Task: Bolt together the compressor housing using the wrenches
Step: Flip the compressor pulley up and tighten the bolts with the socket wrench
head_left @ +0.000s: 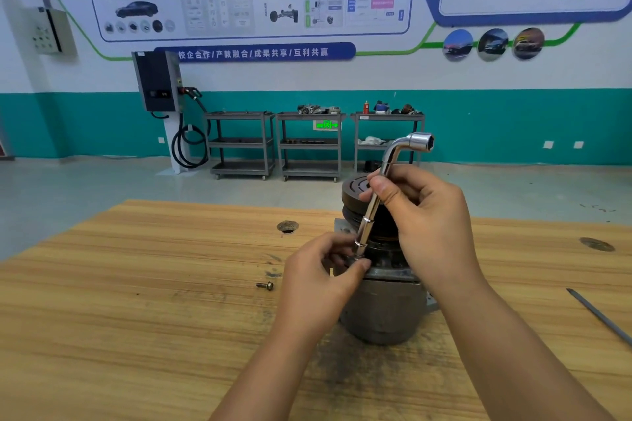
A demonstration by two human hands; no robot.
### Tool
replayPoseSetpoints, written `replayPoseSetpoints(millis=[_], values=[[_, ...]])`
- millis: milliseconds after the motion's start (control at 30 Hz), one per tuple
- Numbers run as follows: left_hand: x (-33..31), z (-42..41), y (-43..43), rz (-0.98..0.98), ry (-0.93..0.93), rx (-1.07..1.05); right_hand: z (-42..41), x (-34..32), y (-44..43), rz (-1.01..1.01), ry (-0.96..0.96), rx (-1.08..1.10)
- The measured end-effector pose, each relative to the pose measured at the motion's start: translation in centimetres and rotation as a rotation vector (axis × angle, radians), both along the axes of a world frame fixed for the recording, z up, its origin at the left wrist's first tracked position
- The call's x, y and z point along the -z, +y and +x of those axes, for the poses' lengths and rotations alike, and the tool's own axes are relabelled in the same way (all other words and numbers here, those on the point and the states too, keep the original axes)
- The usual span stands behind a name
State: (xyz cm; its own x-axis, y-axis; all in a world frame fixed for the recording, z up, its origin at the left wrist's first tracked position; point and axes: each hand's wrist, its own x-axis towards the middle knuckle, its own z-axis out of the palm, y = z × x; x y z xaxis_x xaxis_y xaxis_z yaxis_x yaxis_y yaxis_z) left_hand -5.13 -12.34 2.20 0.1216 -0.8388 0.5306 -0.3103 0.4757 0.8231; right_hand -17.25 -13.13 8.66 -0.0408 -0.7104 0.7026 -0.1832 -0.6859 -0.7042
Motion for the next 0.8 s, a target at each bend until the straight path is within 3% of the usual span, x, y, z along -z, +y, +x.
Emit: replayPoseSetpoints(millis=[367, 567, 800], values=[[-0.06, 0.08, 0.09, 0.001, -0.031, 0.006, -0.26, -0.25, -0.01, 0.008, 0.015, 0.007], [-0.03, 0.05, 0.09, 0.021, 0.015, 0.011, 0.10, -0.34, 0.17, 0.030, -0.078, -0.066], [-0.12, 0.08, 0.13, 0.019, 0.012, 0.025, 0.36, -0.43, 0.23, 0.034, 0.026, -0.035]])
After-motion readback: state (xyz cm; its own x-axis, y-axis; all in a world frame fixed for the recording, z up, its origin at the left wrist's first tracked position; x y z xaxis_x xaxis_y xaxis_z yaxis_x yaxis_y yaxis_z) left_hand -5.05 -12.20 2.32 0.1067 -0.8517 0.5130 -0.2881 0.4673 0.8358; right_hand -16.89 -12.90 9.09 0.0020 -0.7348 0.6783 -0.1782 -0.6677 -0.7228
